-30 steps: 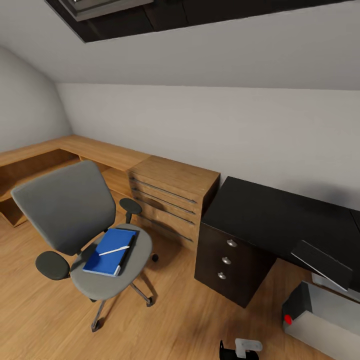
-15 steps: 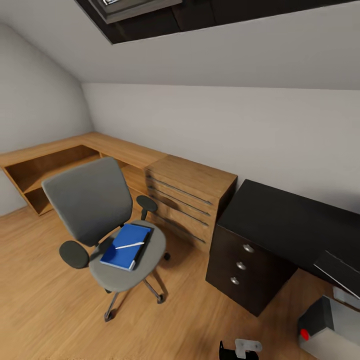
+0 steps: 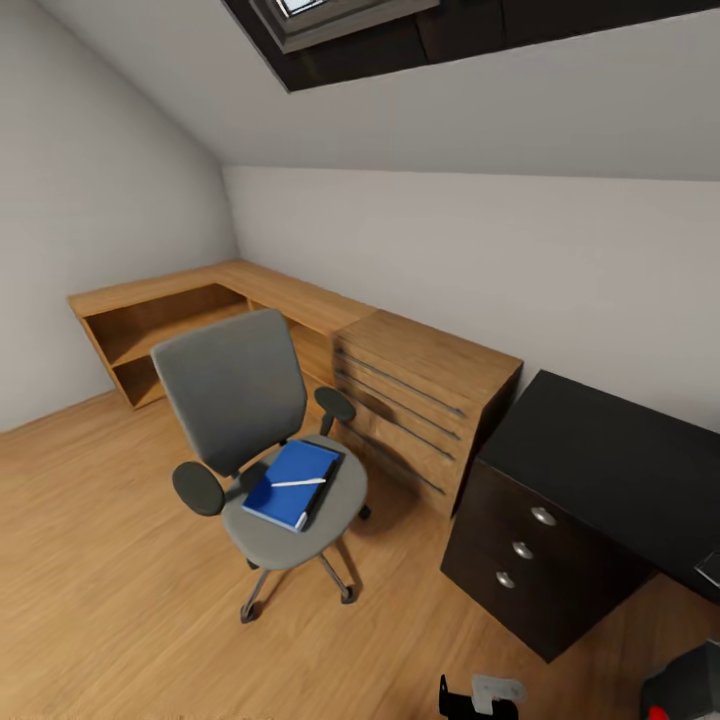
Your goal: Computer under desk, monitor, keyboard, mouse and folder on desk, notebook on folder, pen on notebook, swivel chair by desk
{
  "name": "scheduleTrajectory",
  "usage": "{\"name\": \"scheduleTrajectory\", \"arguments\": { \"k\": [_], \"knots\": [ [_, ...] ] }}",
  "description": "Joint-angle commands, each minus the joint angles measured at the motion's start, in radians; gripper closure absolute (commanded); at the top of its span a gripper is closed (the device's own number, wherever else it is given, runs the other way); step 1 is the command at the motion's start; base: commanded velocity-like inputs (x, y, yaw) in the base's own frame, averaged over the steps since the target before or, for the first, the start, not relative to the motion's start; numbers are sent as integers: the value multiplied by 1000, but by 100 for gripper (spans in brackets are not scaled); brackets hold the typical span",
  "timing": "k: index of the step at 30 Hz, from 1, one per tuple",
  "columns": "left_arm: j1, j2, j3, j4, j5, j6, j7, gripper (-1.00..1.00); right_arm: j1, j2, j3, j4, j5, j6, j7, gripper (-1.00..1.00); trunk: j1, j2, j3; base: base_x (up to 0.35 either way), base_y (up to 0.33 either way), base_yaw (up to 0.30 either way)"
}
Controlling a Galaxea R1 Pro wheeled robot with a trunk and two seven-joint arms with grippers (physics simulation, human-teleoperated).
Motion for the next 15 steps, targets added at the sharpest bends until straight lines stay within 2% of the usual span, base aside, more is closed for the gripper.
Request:
{"name": "scheduleTrajectory", "arguments": {
  "k": [1, 15],
  "knots": [
    [1, 0, 3, -1, 10, 0, -9, -100, -1, 0, 9, 1, -7, -8, -4, -100, 0, 0, 0, 0, 0, 239],
    [1, -3, 2, -1, 9, -1, -9, -100, -1, -6, 5, 2, -14, -49, -5, -100, 0, 0, 17, 0, 0, 192]
  ]
}}
